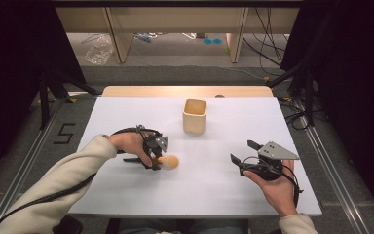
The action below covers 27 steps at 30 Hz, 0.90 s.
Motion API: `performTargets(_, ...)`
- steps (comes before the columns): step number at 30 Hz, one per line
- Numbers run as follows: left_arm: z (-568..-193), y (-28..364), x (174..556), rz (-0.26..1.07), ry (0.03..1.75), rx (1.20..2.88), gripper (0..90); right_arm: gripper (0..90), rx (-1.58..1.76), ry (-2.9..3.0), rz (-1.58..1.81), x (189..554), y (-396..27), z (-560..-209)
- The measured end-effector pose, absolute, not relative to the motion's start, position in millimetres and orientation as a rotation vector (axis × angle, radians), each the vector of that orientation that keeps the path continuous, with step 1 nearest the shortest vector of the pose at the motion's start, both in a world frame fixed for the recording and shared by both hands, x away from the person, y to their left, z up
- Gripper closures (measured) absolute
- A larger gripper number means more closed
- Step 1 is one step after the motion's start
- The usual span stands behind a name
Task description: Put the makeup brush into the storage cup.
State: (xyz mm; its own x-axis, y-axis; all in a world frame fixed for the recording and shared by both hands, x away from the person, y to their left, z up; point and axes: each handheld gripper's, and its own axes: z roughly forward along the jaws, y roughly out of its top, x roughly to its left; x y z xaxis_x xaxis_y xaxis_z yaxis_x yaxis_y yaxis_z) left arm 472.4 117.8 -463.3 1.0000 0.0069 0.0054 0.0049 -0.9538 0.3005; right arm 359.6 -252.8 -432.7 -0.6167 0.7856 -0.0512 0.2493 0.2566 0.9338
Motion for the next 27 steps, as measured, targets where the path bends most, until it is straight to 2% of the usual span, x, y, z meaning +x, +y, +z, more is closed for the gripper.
performTargets(18, -462.0, 114.5, 474.3, -0.005, -0.026, 2.862, 52.5, 21.6, 0.953, 2.031, 1.358, 358.7, -252.2, -432.9)
performTargets(27, -461.0, 113.9, 474.9, 0.009, -0.011, 2.861, 61.8, 21.6, 0.954, 2.03, 1.359, 358.7, -252.2, -432.9)
